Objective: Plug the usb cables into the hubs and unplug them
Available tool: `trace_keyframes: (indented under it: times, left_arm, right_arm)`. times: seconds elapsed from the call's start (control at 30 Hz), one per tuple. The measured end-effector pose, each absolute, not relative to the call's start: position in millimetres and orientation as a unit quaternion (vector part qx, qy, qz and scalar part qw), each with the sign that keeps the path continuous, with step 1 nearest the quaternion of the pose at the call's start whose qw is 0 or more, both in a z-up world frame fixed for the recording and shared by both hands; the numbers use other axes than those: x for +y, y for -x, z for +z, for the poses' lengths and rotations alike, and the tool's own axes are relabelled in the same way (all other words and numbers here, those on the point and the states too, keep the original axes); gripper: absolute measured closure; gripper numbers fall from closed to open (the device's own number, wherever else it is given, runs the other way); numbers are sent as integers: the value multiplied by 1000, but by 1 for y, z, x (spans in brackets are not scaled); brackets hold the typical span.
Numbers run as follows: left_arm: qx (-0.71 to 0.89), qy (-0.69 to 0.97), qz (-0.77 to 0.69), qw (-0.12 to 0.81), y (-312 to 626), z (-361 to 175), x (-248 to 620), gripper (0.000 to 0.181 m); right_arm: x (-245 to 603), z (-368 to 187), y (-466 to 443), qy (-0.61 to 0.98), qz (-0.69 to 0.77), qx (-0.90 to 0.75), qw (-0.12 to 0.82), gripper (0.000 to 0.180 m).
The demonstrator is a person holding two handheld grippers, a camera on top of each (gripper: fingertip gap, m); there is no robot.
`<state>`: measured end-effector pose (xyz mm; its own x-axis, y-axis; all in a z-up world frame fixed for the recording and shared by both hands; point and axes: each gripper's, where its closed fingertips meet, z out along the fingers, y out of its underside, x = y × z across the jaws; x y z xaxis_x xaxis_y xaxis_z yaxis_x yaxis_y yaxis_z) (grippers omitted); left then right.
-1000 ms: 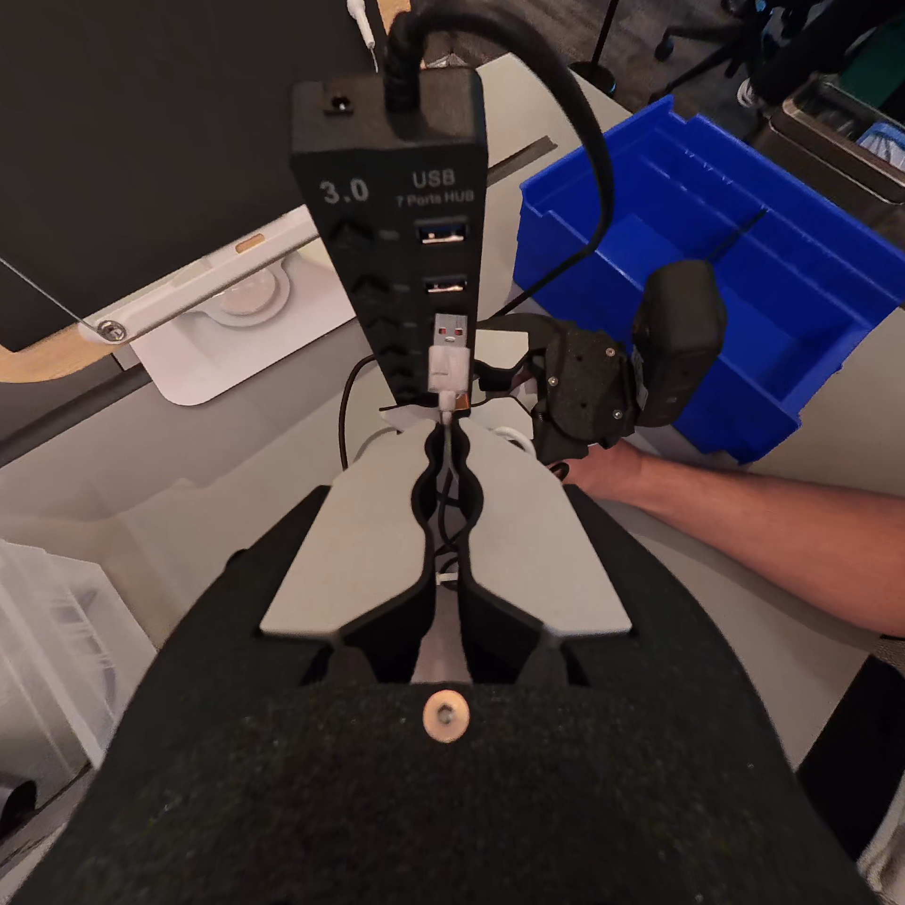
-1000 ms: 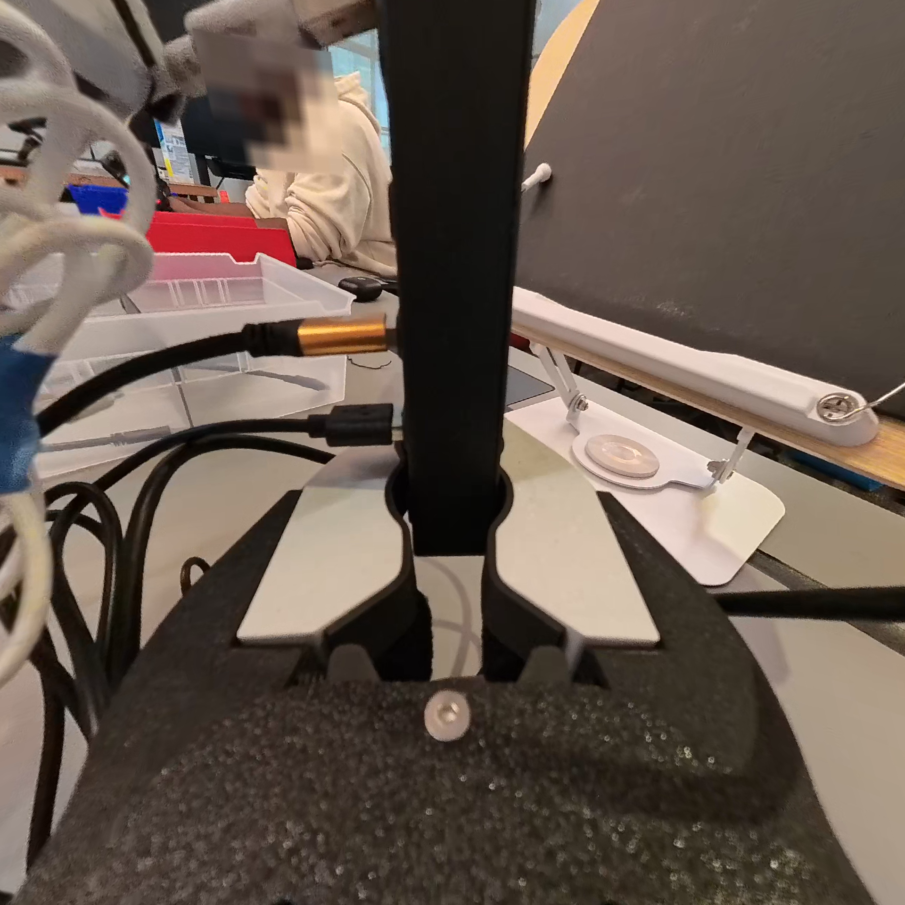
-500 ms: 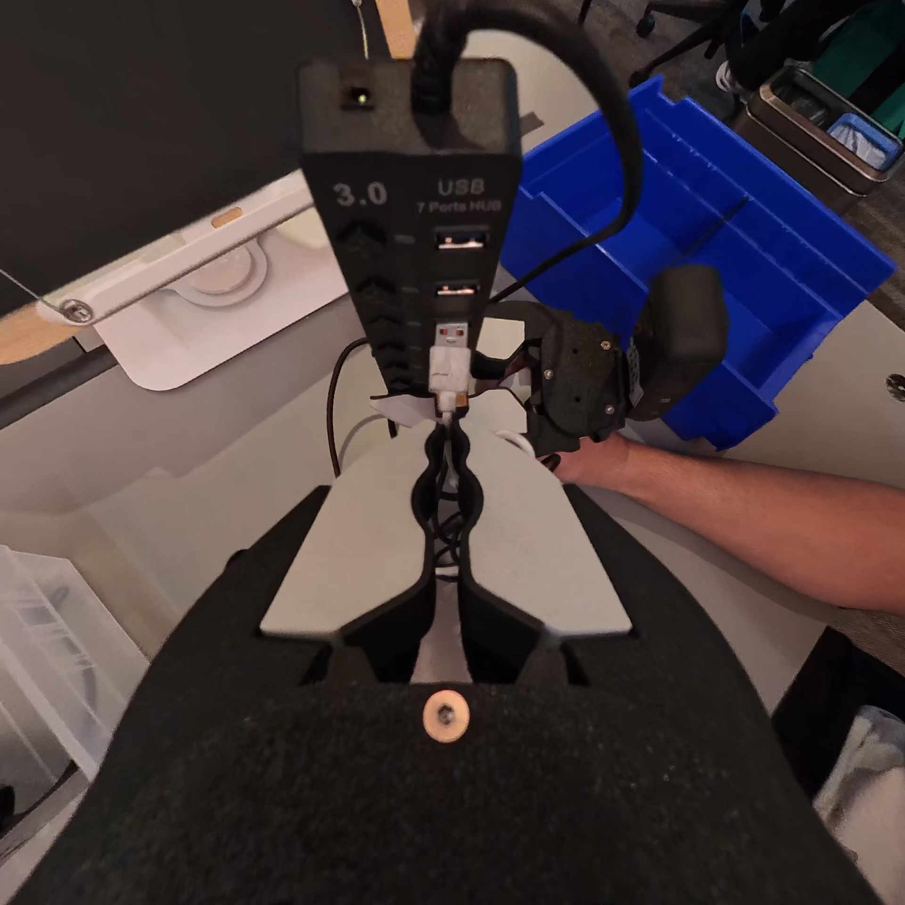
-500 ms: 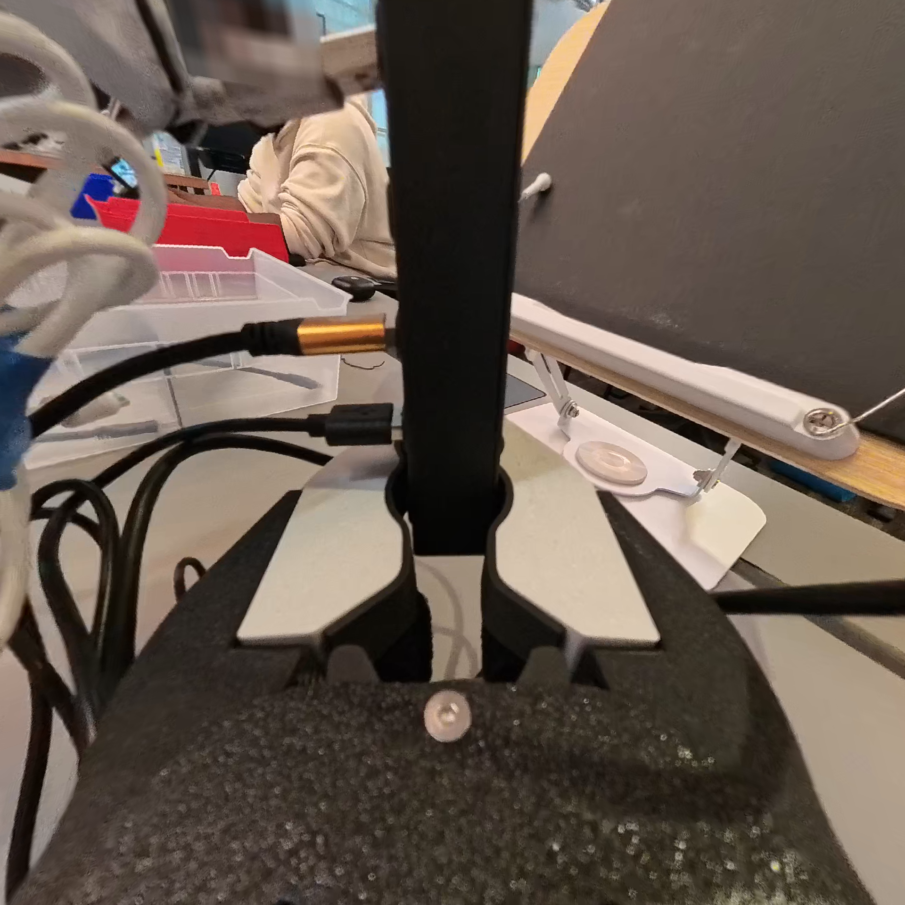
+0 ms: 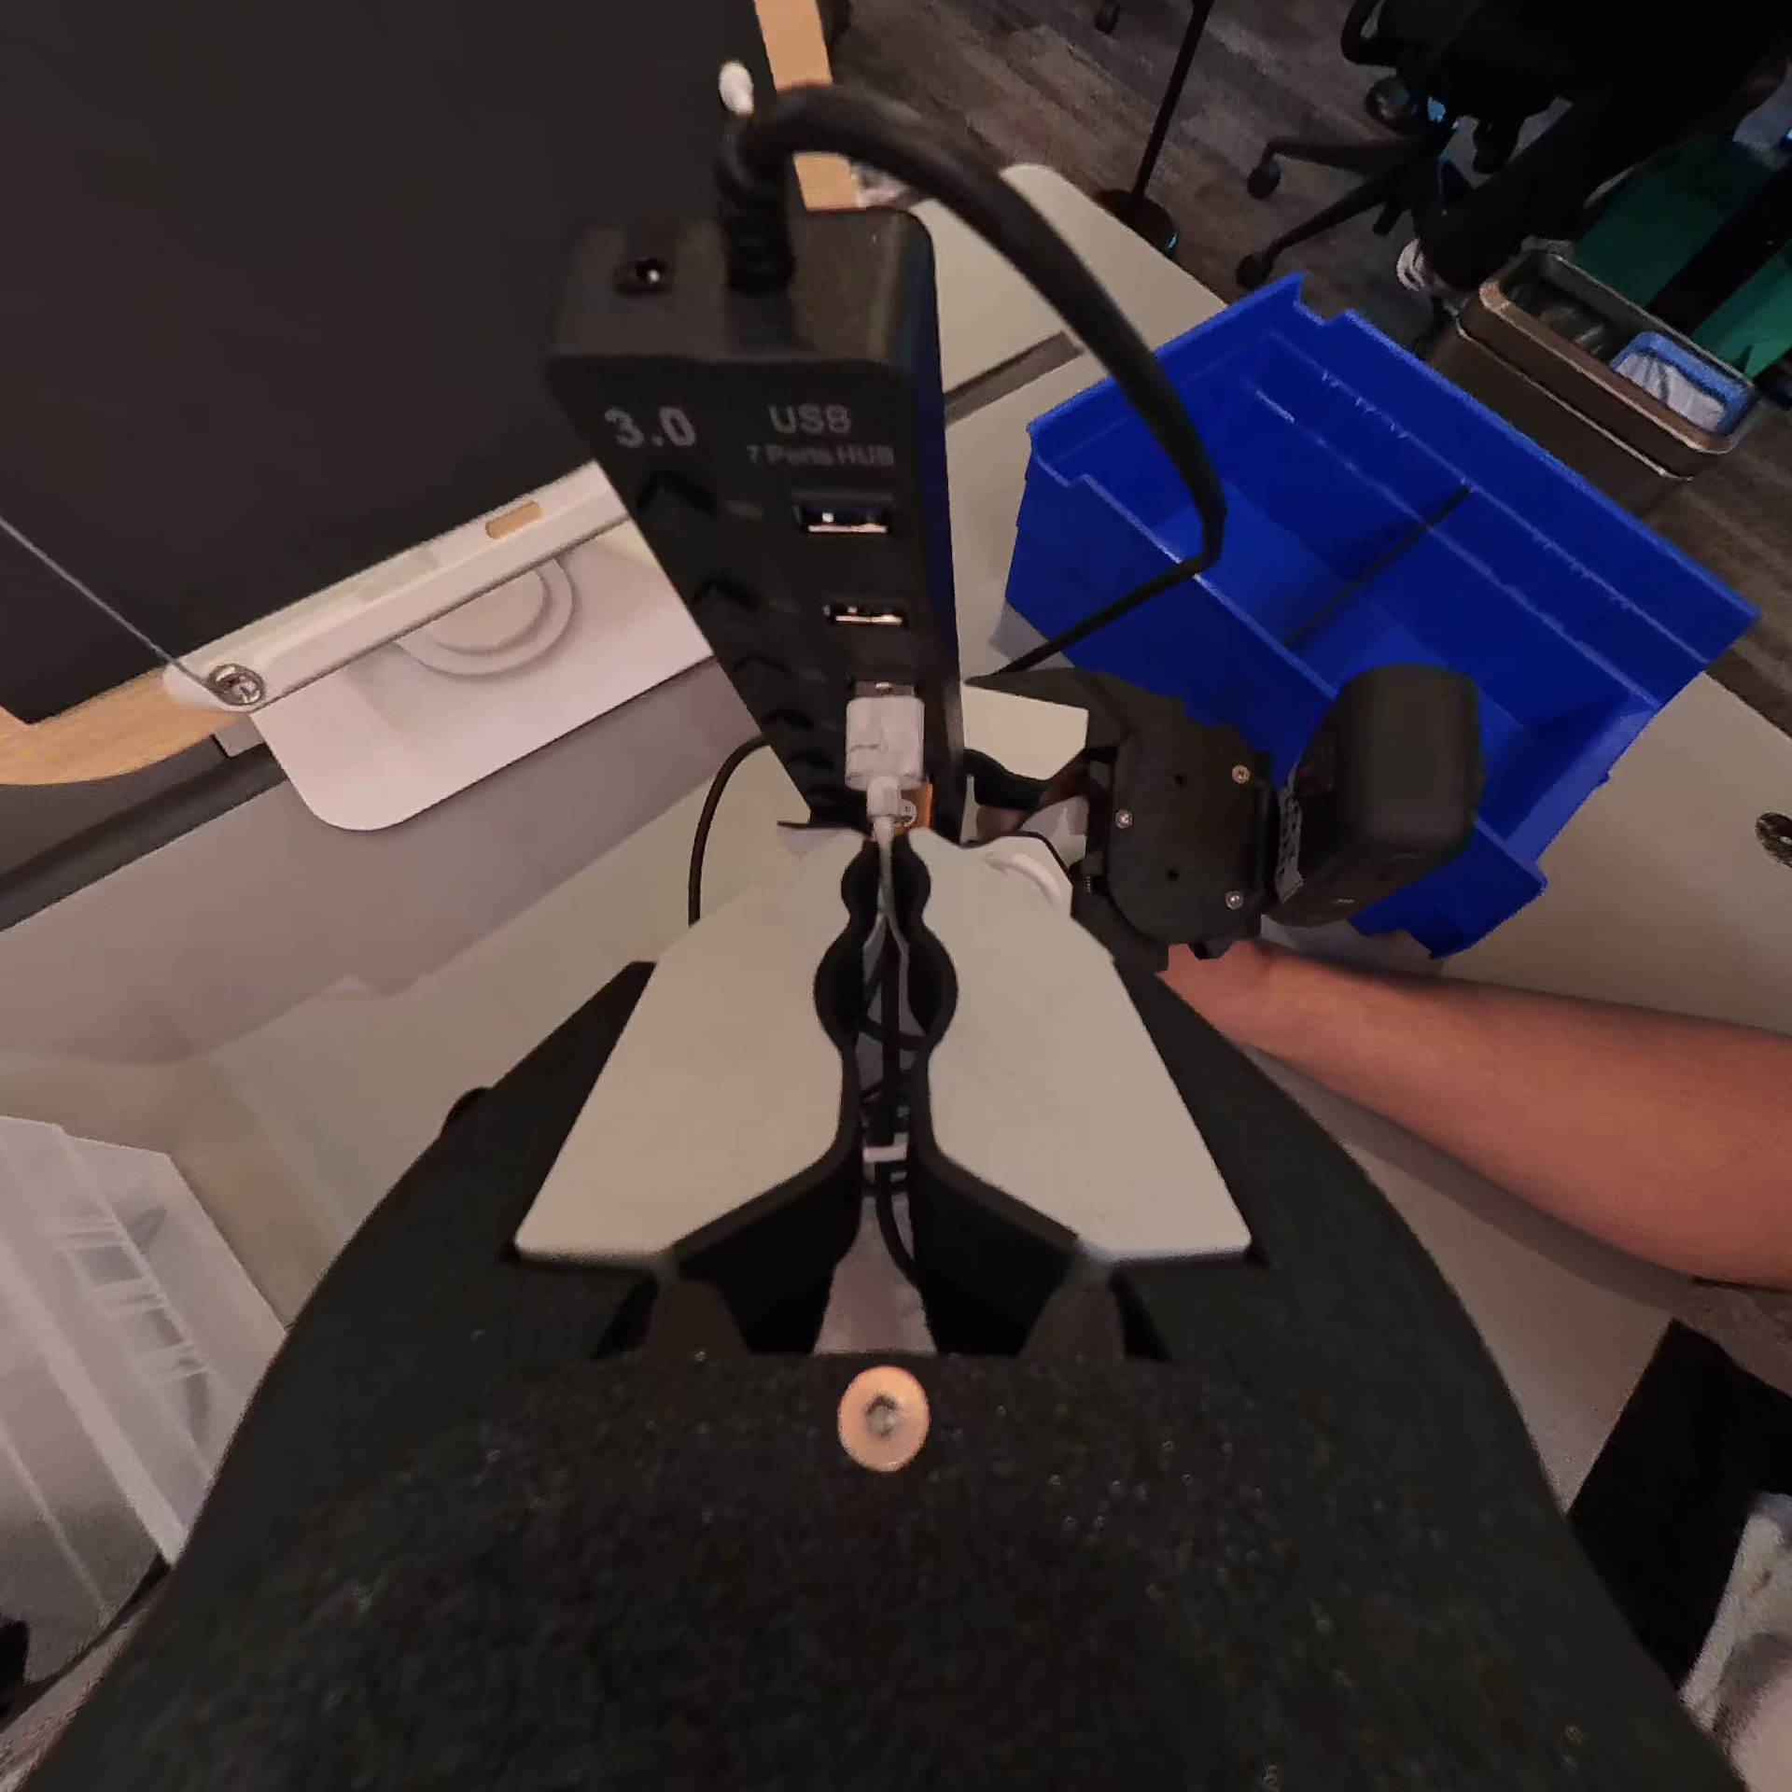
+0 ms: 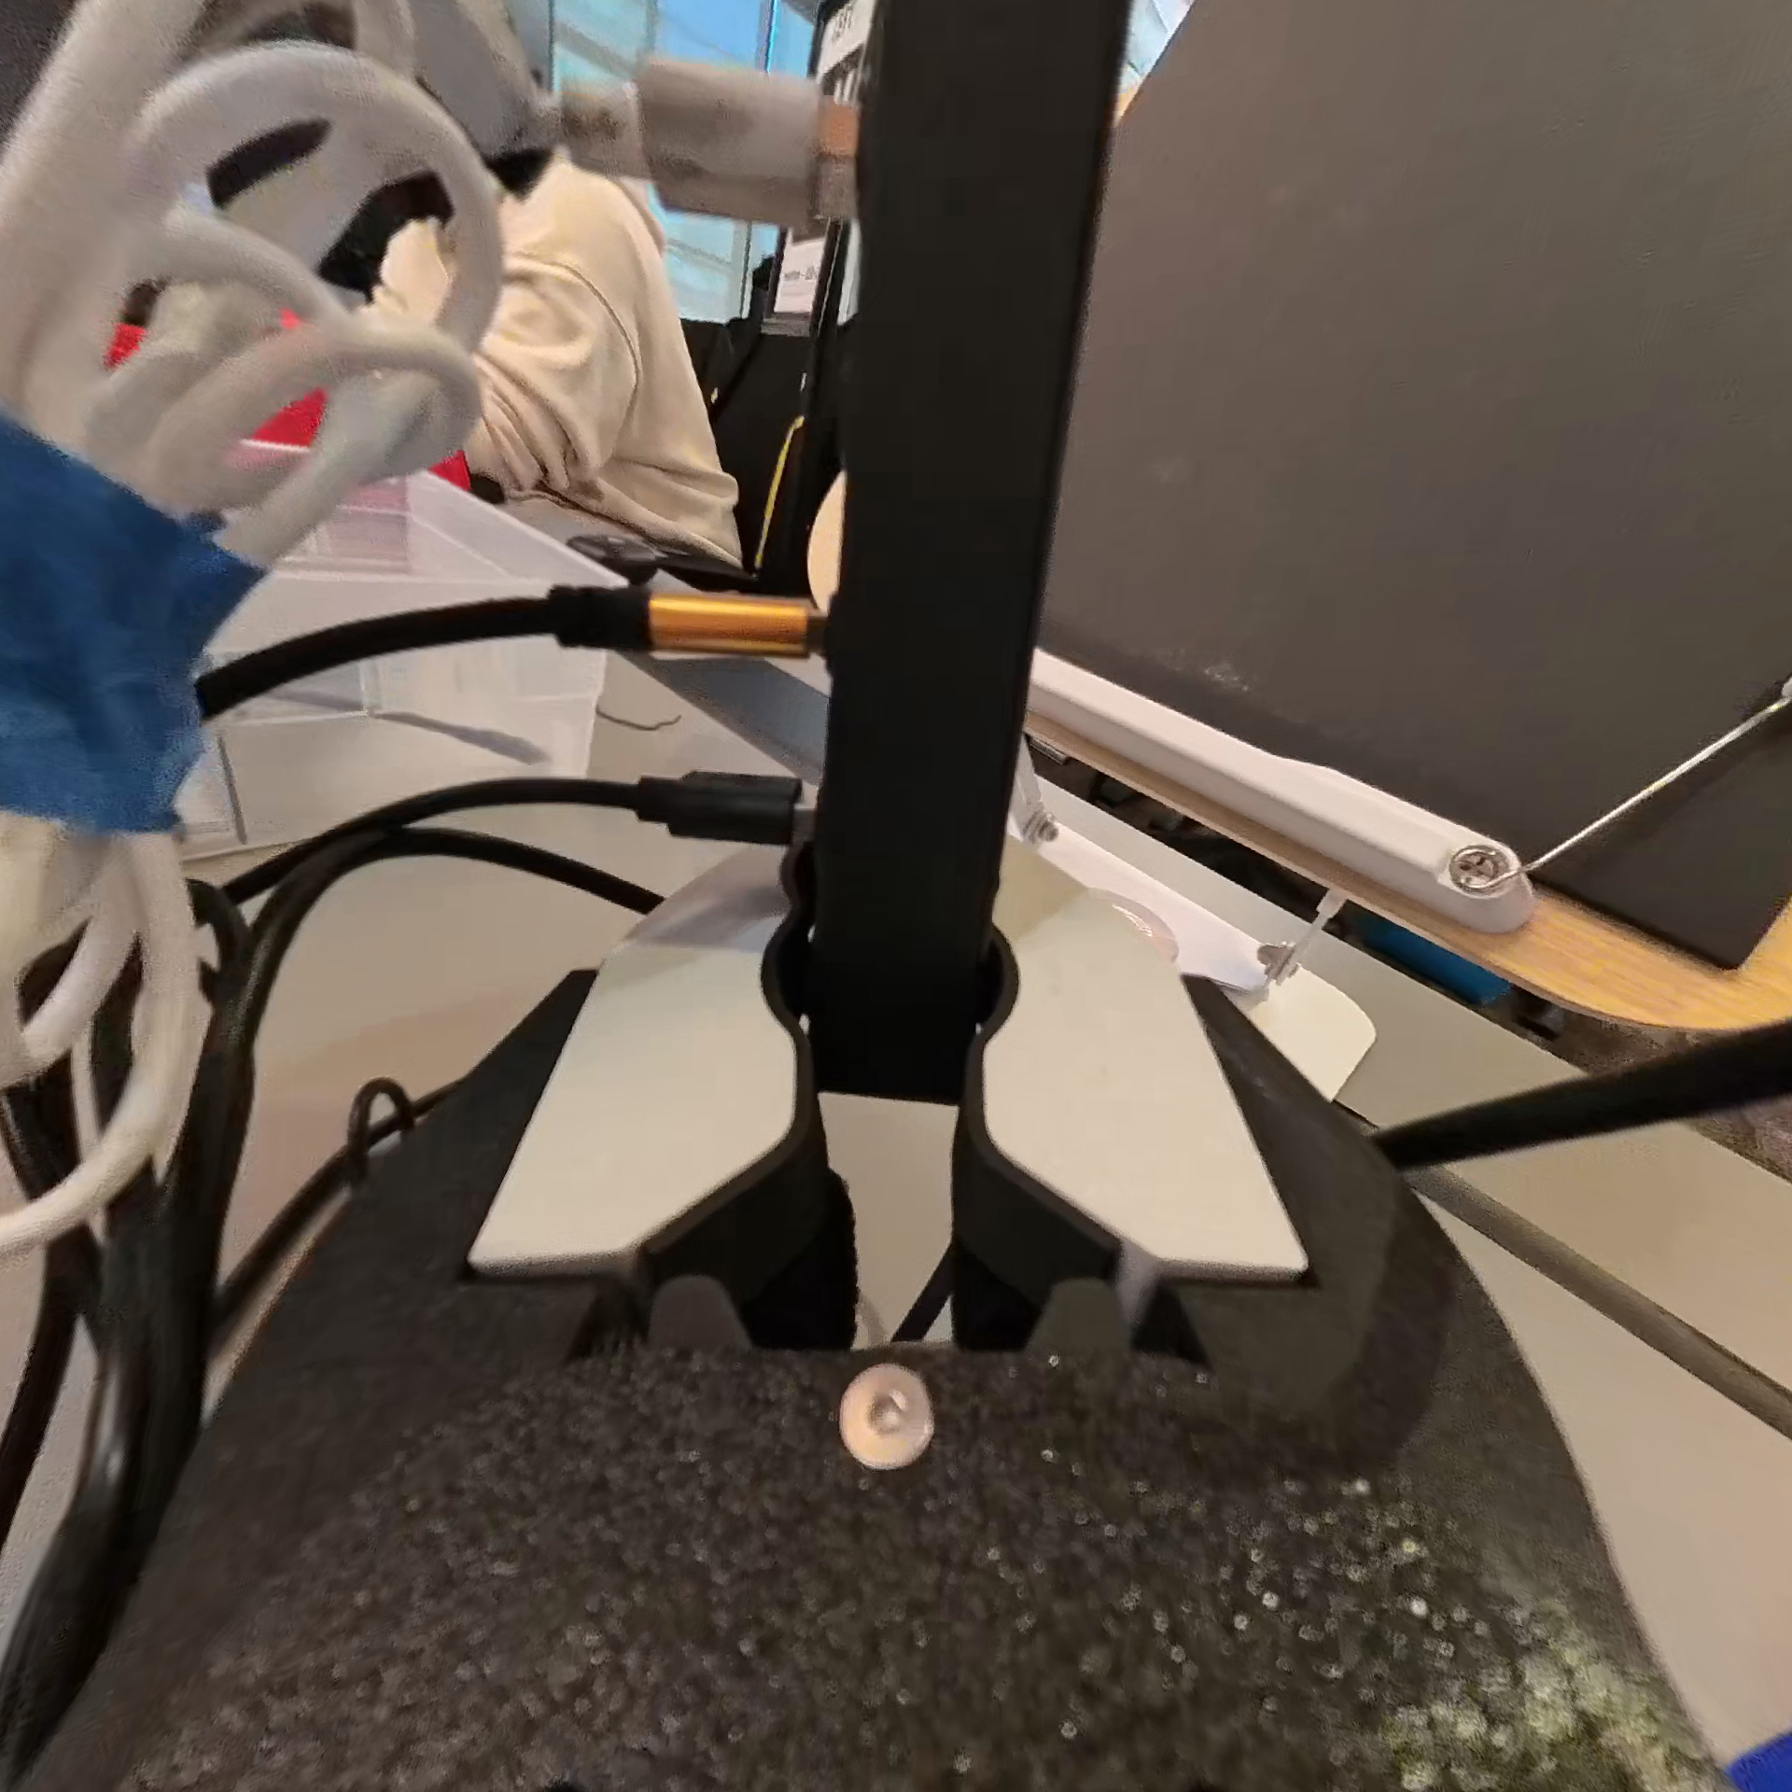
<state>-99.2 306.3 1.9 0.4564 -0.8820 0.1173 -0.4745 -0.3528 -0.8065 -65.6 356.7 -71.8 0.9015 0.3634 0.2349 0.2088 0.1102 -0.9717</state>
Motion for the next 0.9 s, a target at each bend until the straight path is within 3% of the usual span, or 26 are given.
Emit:
trace_keyframes:
  times: [0.03,0.33,0.67,0.77,0.9]
  left_arm:
    - [441,770,-283,365,99,3,308,178]
    - [450,715,-356,401,90,7,302,176]
    - [492,695,-266,453,98,3,299,178]
    - [507,695,-257,440,94,-5,293,178]
    - [508,697,-267,430,90,-8,290,178]
  right_arm:
    - [356,-71,67,664,58,-215,714,151]
    - [353,-65,69,646,100,-212,727,152]
    - [353,-68,80,651,112,-213,719,152]
    - [353,-67,84,649,98,-222,720,139]
    - [353,-72,86,647,71,-242,720,147]
